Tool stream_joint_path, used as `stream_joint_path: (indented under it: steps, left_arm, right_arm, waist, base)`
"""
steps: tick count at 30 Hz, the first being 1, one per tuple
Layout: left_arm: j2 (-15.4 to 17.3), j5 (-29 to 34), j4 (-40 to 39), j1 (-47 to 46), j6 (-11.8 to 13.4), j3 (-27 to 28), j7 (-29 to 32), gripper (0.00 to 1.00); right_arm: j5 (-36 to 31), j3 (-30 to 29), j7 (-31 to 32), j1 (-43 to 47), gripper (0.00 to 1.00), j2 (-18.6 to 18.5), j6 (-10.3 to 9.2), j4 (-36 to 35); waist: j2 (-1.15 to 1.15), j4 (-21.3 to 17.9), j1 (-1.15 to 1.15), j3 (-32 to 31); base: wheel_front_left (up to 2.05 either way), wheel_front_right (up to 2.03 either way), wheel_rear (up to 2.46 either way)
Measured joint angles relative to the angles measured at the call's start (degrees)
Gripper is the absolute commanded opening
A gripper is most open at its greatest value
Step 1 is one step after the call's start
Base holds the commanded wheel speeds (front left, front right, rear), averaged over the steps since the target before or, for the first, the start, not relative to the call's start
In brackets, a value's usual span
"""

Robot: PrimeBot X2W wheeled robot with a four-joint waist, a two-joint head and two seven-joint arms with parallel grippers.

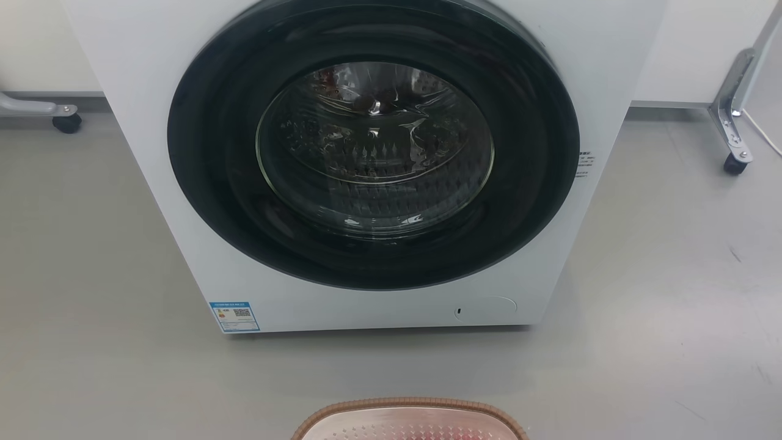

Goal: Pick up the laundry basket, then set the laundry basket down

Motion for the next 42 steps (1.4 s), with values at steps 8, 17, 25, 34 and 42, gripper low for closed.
stream_joint_path:
  steps: [8, 17, 25, 34, 42]
  left_arm:
    - [-0.01, -0.11, 0.02, -0.01, -0.01, -0.15, 0.07, 0.00]
    - [0.01, -0.29, 0.11, -0.04, 0.00, -0.30, 0.07, 0.00]
    - [0.01, -0.45, 0.38, -0.07, -0.01, -0.46, 0.05, 0.00]
    - [0.03, -0.76, 0.35, -0.20, 0.01, -0.52, -0.01, 0.00]
    - [0.29, -2.05, -0.54, -4.89, 0.67, 0.27, -0.36, 0.00]
  right_arm:
    - [0.99, 1.00, -0.07, -0.42, 0.00, 0.00, 0.00, 0.33]
    - [2.55, 2.26, -0.34, -1.19, 0.00, -0.01, 0.00, 0.59]
    - [3.44, 3.26, -0.67, -1.28, 0.00, -0.01, 0.00, 0.60]
    - [4.42, 4.35, -1.18, -2.04, 0.00, -0.01, 0.00, 0.92]
    - [4.02, 5.02, -2.58, -7.92, 0.00, -0.29, 0.00, 1.25]
  waist:
    - [0.00, -0.04, 0.00, 0.31]
    - [0.00, -0.09, 0.00, 0.73]
    - [0.00, -0.07, 0.00, 1.05]
    - [0.00, 0.05, 0.00, 1.75]
    - [0.00, 0.42, 0.00, 4.86]
  base:
    - [0.00, 0.00, 0.00]
    - [0.00, 0.00, 0.00]
    - [0.00, 0.00, 0.00]
    - [0.00, 0.00, 0.00]
    - [0.00, 0.00, 0.00]
